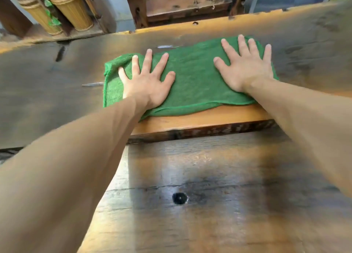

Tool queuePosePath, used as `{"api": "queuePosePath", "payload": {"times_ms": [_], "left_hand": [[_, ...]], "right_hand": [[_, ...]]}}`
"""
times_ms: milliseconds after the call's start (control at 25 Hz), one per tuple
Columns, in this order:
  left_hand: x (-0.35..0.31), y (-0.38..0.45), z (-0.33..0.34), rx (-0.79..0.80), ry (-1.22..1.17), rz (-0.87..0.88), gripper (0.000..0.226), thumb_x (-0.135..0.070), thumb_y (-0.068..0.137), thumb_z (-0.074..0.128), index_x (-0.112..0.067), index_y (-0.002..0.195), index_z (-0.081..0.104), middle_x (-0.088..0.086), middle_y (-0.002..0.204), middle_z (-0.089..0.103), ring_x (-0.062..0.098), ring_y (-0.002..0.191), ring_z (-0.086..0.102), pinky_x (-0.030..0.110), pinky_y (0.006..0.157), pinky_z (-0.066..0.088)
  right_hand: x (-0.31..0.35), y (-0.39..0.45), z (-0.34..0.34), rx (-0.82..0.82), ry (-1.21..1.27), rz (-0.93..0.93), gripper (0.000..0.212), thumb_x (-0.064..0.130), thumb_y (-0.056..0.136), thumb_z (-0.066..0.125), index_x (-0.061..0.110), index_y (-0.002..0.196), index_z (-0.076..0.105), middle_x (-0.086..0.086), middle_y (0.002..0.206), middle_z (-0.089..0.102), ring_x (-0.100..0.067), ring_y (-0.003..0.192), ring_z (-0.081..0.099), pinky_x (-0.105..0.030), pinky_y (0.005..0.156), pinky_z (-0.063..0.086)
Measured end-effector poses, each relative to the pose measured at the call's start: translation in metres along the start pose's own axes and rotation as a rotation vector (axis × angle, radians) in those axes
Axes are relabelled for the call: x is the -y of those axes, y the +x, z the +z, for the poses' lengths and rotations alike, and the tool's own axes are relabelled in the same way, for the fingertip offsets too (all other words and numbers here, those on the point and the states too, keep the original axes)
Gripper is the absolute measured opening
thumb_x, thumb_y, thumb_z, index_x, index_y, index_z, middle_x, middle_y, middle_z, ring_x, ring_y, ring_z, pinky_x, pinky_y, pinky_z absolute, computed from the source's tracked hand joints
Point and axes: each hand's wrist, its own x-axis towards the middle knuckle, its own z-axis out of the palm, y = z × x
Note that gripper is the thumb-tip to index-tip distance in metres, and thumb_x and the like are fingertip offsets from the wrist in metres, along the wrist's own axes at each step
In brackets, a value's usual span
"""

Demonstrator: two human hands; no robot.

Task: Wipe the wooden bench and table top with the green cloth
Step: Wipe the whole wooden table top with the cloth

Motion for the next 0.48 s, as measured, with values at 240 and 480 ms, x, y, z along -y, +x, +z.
{"api": "queuePosePath", "payload": {"times_ms": [240, 480], "left_hand": [[-0.014, 0.113, -0.013, 0.005, -0.020, -0.024, 0.062, -0.064, 0.093, 0.016, -0.055, 0.153, 0.003, -0.007, 0.168, -0.007, 0.031, 0.154, -0.006, 0.069, 0.116, -0.004], [-0.024, 0.145, -0.016, -0.033, -0.056, -0.060, 0.062, -0.063, 0.094, 0.016, -0.054, 0.154, 0.006, -0.007, 0.169, -0.006, 0.030, 0.154, -0.005, 0.068, 0.117, -0.005]], "right_hand": [[0.001, 0.108, -0.002, -0.011, -0.020, 0.012, 0.069, 0.070, 0.094, 0.009, 0.045, 0.158, -0.001, -0.001, 0.169, -0.006, -0.027, 0.155, -0.003, -0.062, 0.120, -0.006], [0.002, 0.133, -0.004, -0.014, 0.000, 0.011, 0.069, 0.069, 0.094, 0.009, 0.044, 0.158, 0.002, 0.000, 0.169, -0.004, -0.026, 0.155, -0.003, -0.061, 0.120, -0.007]]}}
